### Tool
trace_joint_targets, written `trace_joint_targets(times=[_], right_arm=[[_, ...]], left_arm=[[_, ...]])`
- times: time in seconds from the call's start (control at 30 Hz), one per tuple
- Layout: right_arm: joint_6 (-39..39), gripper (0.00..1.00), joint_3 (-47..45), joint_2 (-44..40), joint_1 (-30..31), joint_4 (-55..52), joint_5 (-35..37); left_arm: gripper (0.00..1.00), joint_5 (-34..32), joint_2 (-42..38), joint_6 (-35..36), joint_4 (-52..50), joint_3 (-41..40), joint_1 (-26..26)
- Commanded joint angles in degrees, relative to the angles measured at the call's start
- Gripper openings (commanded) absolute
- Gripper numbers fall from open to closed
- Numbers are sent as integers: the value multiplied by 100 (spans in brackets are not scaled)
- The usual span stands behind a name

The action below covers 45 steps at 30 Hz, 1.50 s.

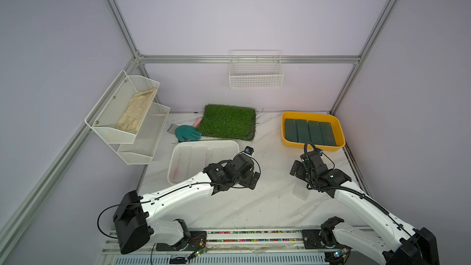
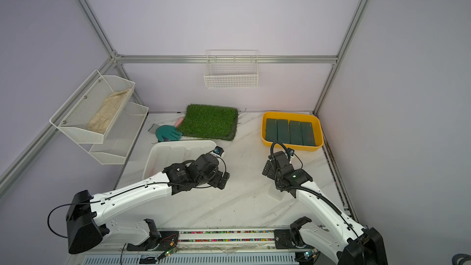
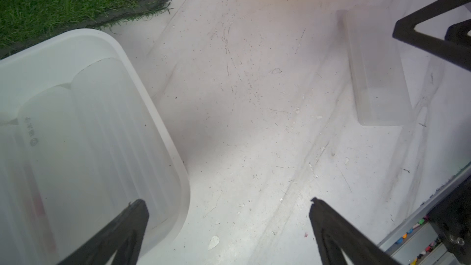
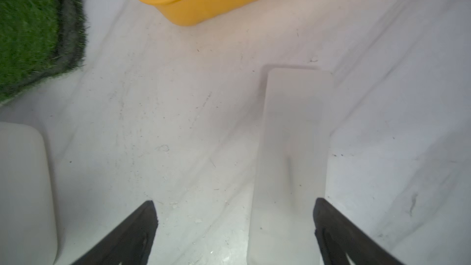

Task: Place the pencil cases by color into the storage box
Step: Pick up the pencil case from the center of the board.

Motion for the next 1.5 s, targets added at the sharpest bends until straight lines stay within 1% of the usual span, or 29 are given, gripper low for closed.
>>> trace_joint_targets(times=[0.0,0.23,0.37,0.57,0.7,0.87,0.9,0.93,1.0,1.03,1.1,1.27,1.37,1.47], right_arm=[[341,97,-127,158,-181,-284,4],[490,97,-85,794,-371,-273,-45],[421,97,-49,1269,-576,-226,-160],[196,97,34,1630,-926,-163,-400],[89,97,25,1805,-966,-20,-466],[22,97,141,2370,-973,136,-623],[19,96,143,2397,-969,193,-635],[16,92,133,2415,-966,280,-699],[11,78,137,2501,-961,442,-907],[24,74,155,2537,-946,490,-1012],[152,69,251,2581,-774,474,-1074],[705,69,854,2704,163,45,-748],[1078,69,1092,2912,714,141,-737],[1347,69,1373,3348,1217,312,-677]], left_arm=[[100,-67,50,-96,430,185,-191],[100,-37,187,-87,650,168,-517],[100,-51,60,-105,730,55,-606],[100,-77,-270,-74,851,-184,-609],[100,8,-351,-71,881,-236,-605],[100,66,-381,-52,875,-282,-604],[100,70,-400,-52,879,-289,-602],[100,58,-419,-52,872,-303,-604],[100,17,-469,-52,865,-332,-600],[100,-10,-487,-43,868,-346,-600],[100,-103,-518,-30,838,-371,-595],[100,-409,-608,-167,481,-301,-554],[100,-590,-703,-307,188,-290,-504],[100,-606,-833,-497,-55,-354,-396]])
